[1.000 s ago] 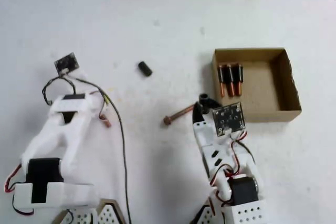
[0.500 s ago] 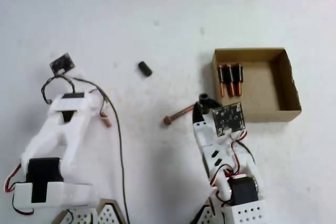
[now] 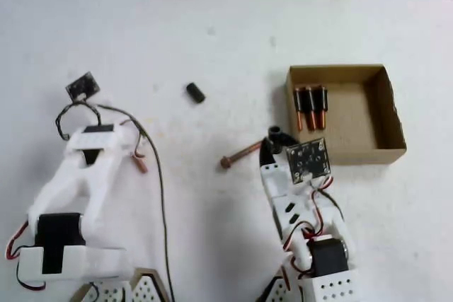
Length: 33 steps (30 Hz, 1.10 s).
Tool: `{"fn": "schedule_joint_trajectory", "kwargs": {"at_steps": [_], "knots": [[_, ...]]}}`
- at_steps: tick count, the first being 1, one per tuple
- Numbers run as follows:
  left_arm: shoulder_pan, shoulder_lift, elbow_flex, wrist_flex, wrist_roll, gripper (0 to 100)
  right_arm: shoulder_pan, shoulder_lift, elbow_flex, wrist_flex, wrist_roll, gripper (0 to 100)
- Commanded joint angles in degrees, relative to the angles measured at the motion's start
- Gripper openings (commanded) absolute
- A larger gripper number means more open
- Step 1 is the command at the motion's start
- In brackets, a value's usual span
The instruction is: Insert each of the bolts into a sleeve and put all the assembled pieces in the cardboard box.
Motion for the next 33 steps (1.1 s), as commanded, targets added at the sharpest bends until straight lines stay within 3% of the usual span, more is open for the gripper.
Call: {"fn": "schedule_joint_trajectory", "kwargs": {"at_steps": [1,8,26,33], "knots": [[-0.5,-0.5,-4.0,0.7,-7.8,2,0.2,-0.7,-0.4,-1.5,-0.4,1.7],[1.2,-3.9,-8.4,6.7,-19.0,2,-2.9,-0.7,-0.4,-1.4,-0.4,1.7],[12.9,-33.5,-8.7,8.4,-19.0,2,-12.4,-0.7,0.0,-1.7,-0.4,1.7],[13.1,-47.0,-4.1,5.8,-19.4,2,-15.9,-0.7,6.0,-14.3,-0.4,1.7]]}}
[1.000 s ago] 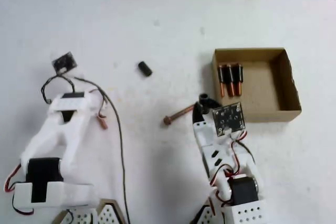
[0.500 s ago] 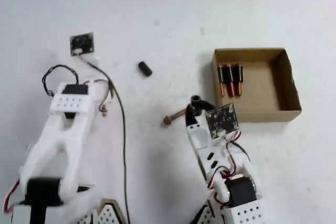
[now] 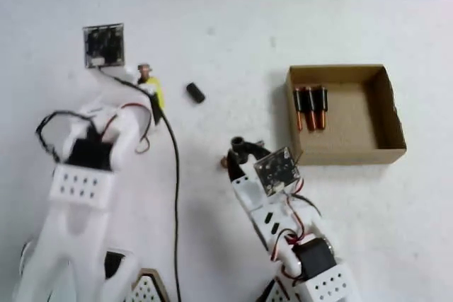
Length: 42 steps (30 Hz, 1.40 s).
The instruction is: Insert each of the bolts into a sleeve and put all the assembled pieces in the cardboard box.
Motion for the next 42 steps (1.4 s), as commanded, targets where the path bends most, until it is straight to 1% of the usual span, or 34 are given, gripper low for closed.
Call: {"fn": "schedule_joint_trajectory", "kwargs": {"at_steps": [1,6,10,15,20,26,30,33,42], "knots": [[0.7,-9.2,1.1,-3.1,-0.4,2,-1.5,-0.7,1.3,-8.5,-0.4,1.7],[1.1,-18.2,4.3,-7.6,-0.8,2,-3.2,-0.7,2.3,-11.6,-0.4,1.6],[6.0,-23.3,6.6,-9.7,-3.3,2,-6.0,-0.7,2.3,-11.8,-0.4,1.6],[12.1,-28.4,10.1,-15.1,-3.3,2,-10.0,-0.6,2.4,-13.0,-0.4,1.6],[15.4,-32.9,15.9,-21.3,-3.3,2,-10.6,-0.7,2.4,-16.7,-0.4,1.6],[20.1,-38.3,24.7,-29.6,-3.7,2,-10.4,-0.6,2.4,-17.1,-0.4,1.6],[23.2,-40.7,28.5,-30.5,-11.5,2,-10.2,-0.6,2.4,-16.7,-0.4,1.6],[24.5,-42.2,30.1,-30.5,-12.0,2,-10.2,-0.6,2.4,-16.7,-0.4,1.6],[24.5,-44.4,31.4,-30.5,-11.3,2,-10.2,-0.6,2.4,-16.7,-0.9,1.6]]}}
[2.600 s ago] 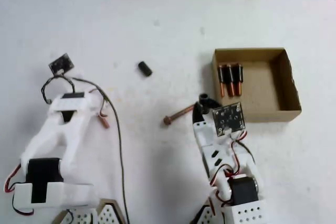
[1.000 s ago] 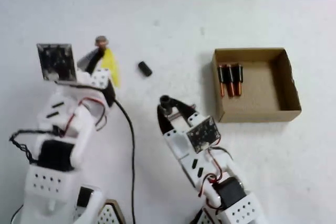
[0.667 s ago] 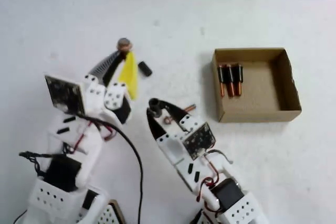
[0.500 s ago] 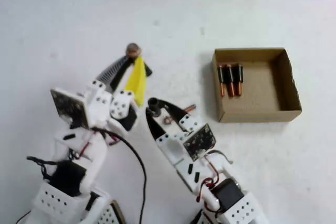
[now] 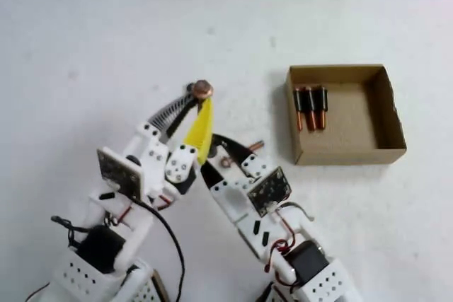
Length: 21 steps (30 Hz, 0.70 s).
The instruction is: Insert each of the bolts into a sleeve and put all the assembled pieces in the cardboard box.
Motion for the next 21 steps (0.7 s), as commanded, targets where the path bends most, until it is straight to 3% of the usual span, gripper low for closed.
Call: {"fn": "schedule_joint_trajectory", "kwargs": {"at_steps": [1,7,21], "knots": [[0.7,-2.2,-0.6,-2.4,0.2,2,-0.1,-0.7,0.4,-1.3,-0.7,1.6],[0.7,-3.7,-0.5,-2.0,7.4,2,-0.1,-0.7,0.4,-1.3,-0.8,1.6],[0.7,-3.9,2.8,-1.6,7.8,2,0.0,-0.7,0.4,-1.6,-0.8,1.6]]}}
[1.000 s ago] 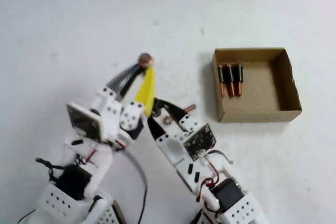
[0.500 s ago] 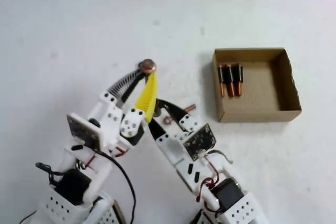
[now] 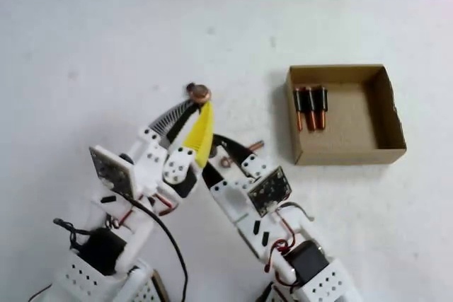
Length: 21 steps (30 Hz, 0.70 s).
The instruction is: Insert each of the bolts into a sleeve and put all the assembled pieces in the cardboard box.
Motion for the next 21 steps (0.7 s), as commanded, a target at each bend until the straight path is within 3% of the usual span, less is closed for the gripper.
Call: {"fn": "schedule_joint_trajectory", "kwargs": {"at_steps": [1,10,15,21], "knots": [[0.7,-1.3,-0.7,-1.6,0.5,2,0.0,-0.7,0.4,-1.6,-0.4,1.6],[0.7,-1.3,-0.4,-1.1,3.6,2,1.1,-0.7,0.4,-1.9,-0.5,1.6],[0.7,-1.3,-0.3,-0.8,5.0,2,3.6,-0.7,0.4,-3.4,-5.5,1.6],[0.7,-1.3,0.4,3.7,5.1,2,3.3,-0.7,0.4,-3.4,-3.5,1.6]]}}
